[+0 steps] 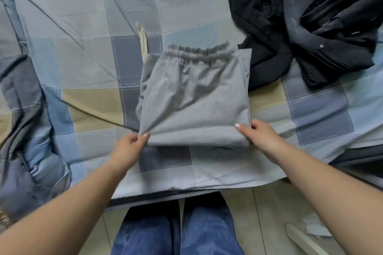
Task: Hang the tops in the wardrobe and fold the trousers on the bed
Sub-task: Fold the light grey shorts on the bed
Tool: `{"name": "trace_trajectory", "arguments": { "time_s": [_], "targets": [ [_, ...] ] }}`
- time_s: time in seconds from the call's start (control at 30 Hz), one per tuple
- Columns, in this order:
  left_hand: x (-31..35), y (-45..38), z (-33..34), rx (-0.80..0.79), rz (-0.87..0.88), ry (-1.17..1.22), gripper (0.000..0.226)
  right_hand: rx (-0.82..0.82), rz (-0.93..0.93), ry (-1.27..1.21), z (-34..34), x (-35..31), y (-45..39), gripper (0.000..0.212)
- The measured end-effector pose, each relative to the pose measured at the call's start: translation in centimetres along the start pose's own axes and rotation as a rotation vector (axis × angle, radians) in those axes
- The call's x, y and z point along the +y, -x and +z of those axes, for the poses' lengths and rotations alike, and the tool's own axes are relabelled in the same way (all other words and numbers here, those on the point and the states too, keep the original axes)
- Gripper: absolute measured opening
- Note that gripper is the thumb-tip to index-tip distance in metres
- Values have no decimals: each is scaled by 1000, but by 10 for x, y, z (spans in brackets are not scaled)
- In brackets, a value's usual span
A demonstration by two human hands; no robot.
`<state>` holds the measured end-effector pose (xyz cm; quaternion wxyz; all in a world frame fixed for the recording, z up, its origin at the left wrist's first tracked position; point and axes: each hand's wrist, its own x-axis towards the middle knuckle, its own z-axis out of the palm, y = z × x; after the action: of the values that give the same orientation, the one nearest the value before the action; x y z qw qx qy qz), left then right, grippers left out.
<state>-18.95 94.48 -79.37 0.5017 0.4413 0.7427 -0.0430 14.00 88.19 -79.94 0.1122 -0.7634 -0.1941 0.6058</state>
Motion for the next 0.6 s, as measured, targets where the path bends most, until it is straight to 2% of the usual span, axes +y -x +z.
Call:
{"name": "trace_trajectory", "arguments": {
  "time_s": [0.17,0.27,0.33,0.37,0.43,0.5,0.6],
  "targets": [
    [-73,54,11,-96,-145,-158,43,-60,137,28,41,66,42,18],
    [-101,74,22,-110,-277,-262,46,-79,209,105,66,96,61,19],
    [-104,80,26,-83,-287,-235,31,-60,213,212,75,102,67,21],
    [-102,80,27,-36,-268,-187,22,-12,192,284,76,101,67,22],
    [-88,74,27,86,-171,-116,33,158,99,373,72,90,60,26],
    [-67,63,26,159,-24,-70,32,276,-33,292,66,69,51,39],
    [-25,34,27,127,69,-15,34,251,-133,131,63,26,32,52]
  ]
}}
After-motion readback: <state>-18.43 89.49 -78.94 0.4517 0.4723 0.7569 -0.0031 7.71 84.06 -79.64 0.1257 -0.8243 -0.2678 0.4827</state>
